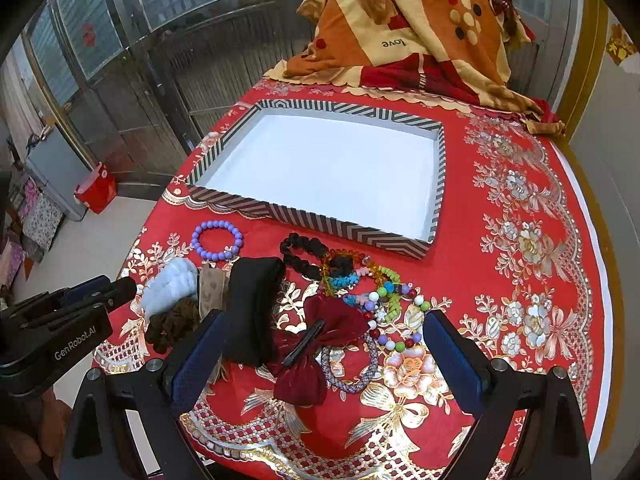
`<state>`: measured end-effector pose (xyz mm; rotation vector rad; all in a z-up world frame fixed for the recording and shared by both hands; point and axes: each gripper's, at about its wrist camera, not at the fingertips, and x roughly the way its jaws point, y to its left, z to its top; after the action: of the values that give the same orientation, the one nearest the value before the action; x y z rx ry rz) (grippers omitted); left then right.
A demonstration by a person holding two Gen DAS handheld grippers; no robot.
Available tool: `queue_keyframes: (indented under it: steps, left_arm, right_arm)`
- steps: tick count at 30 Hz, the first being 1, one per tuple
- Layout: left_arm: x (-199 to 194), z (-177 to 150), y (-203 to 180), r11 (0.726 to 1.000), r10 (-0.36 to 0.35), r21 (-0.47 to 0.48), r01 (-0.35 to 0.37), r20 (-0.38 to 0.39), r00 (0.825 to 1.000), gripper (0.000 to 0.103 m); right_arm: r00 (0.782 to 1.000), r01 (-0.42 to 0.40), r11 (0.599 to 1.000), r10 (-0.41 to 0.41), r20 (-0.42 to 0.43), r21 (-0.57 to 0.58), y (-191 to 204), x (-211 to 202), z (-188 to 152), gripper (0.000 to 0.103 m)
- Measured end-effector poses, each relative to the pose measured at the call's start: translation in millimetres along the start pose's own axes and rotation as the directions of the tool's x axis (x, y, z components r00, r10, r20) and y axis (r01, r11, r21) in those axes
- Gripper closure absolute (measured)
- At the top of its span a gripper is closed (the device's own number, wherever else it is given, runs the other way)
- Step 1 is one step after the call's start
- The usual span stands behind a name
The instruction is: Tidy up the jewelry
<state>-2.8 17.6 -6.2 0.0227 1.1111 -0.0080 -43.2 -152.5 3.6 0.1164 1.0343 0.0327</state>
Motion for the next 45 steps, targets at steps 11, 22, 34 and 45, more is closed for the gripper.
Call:
queue_keyframes:
  steps: [11,22,34,45]
  left_arm:
    - [3,1,0,1.0,0.002,0.004,-0.002,-0.027,1.0,0.072]
    - [8,1,2,1.0,0.004,0.002,-0.004,-0.036,0.999,0.072]
    - [17,22,70,0.978,-0.083,-0.201,0.062,-0.097,0.992,0.057]
    - [51,18,61,0.982,-0.16,-0.13,0.136,-0.196,0.967,0.054]
  right_arm:
    - [1.0,-0.003,1.0,0.003,-0.012,0.003,0,3,0,0.006]
    - [0.999,-0.014,1.0,0.014,-0.033,0.006,0,10,1,0.006]
    - [0.99,-0.117,0.993,0.116,-0.08,-0.008,5,26,-4,0.006]
    - [0.97,-0.219,0.972,0.209,-0.121,-0.082,23,50,1,0.02]
